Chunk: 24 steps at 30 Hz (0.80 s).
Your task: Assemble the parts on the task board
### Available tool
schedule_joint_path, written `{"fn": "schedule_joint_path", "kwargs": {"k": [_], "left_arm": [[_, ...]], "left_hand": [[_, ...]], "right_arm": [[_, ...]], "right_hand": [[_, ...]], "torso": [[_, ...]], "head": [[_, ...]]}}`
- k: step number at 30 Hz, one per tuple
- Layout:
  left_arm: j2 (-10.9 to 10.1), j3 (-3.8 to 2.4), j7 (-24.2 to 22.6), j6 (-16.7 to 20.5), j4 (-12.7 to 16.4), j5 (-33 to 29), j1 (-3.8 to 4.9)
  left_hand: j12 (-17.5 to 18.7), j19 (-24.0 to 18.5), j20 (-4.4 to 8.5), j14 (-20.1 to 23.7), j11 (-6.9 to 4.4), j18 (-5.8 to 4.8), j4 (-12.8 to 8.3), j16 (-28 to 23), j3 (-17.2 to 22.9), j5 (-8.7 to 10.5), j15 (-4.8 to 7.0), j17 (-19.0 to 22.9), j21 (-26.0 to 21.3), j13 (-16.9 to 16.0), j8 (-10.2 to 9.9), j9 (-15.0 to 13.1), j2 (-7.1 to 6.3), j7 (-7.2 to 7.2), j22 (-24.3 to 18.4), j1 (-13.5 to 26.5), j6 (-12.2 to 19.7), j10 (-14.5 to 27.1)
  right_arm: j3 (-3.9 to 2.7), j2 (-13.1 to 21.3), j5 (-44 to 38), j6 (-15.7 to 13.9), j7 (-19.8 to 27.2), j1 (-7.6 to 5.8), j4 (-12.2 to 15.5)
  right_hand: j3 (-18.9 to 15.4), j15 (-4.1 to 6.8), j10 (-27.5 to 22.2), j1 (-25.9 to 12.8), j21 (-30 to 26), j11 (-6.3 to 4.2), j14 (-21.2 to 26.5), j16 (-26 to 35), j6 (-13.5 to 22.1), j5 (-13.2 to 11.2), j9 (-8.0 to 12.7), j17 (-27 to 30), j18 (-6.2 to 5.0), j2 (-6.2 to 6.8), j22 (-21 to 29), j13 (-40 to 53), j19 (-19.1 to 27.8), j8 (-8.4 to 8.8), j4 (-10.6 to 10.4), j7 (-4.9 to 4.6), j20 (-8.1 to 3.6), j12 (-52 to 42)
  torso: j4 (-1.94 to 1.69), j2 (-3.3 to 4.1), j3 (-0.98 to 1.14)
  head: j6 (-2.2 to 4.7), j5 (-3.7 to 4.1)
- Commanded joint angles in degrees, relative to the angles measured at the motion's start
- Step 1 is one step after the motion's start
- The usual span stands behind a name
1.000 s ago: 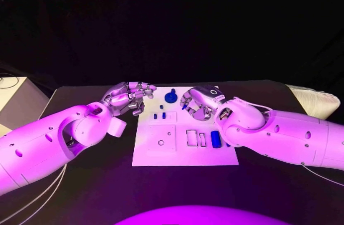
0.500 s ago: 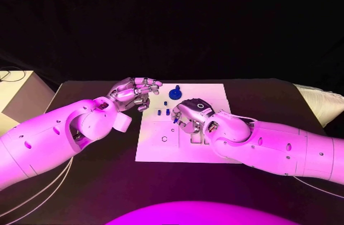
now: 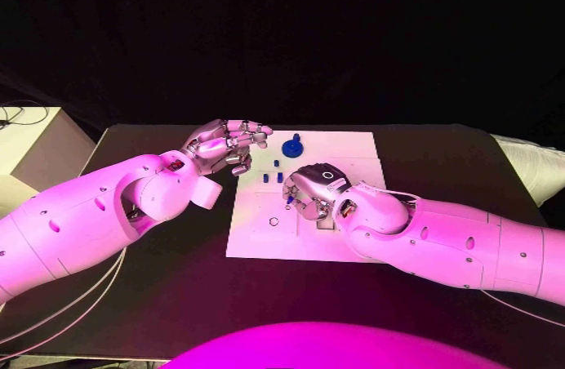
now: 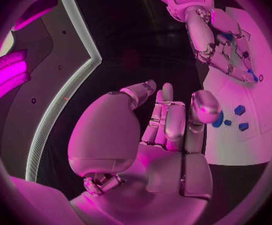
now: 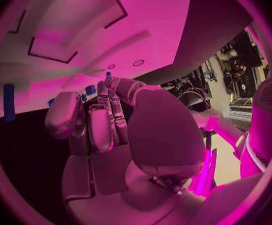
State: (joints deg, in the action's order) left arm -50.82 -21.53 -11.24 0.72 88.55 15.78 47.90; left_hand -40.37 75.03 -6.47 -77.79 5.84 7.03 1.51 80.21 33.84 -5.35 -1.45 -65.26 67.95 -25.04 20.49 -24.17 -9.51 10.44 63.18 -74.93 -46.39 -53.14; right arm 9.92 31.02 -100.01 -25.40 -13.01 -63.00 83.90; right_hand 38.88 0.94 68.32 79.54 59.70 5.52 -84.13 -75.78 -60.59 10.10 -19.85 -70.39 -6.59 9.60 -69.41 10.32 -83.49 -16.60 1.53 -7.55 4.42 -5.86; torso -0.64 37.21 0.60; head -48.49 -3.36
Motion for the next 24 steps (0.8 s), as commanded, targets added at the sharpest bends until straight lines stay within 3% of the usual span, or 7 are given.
{"fn": "schedule_joint_path", "kwargs": {"k": [1, 24], "left_arm": [[0.1, -0.04, -0.3, -0.5, 0.1, -0.3, -0.04], [-0.2, -0.04, 0.1, -0.8, 0.0, -0.3, -0.04]], "left_hand": [[-0.3, -0.2, -0.23, 0.2, -0.11, -0.60, 0.4, -0.3, 0.1, -0.09, -0.13, 0.1, -0.1, 0.1, 0.4, 0.0, 0.10, -0.01, 0.0, 0.3, 0.5, 0.3], [-0.4, -0.3, -0.28, 0.2, -0.09, -0.58, 0.4, -0.3, 0.1, -0.08, -0.16, 0.0, -0.2, 0.1, 0.5, 0.0, 0.10, 0.00, -0.1, 0.3, 0.6, 0.4]], "right_arm": [[0.05, -0.2, -1.6, 1.6, -0.7, 0.16, -0.2], [0.10, 0.2, -2.5, 1.3, -1.0, 0.43, 1.1]], "right_hand": [[0.3, 0.36, 2.2, -0.2, 0.1, -1.89, -2.1, -0.1, -0.4, 0.2, -0.1, 0.1, 0.80, -0.26, 0.0, 0.0, -0.1, -0.16, 0.2, -0.01, -0.13, -0.2], [0.4, 0.35, 2.2, -0.3, 0.1, -1.88, -2.1, -0.1, -0.4, 0.2, -0.1, 0.1, 0.79, -0.29, -0.1, 0.1, -0.1, -0.14, 0.3, -0.04, -0.15, -0.1]], "torso": [[-0.06, 0.01, 0.01], [0.03, -0.01, 0.02]], "head": [[-0.25, -0.13], [-1.12, -0.61]]}}
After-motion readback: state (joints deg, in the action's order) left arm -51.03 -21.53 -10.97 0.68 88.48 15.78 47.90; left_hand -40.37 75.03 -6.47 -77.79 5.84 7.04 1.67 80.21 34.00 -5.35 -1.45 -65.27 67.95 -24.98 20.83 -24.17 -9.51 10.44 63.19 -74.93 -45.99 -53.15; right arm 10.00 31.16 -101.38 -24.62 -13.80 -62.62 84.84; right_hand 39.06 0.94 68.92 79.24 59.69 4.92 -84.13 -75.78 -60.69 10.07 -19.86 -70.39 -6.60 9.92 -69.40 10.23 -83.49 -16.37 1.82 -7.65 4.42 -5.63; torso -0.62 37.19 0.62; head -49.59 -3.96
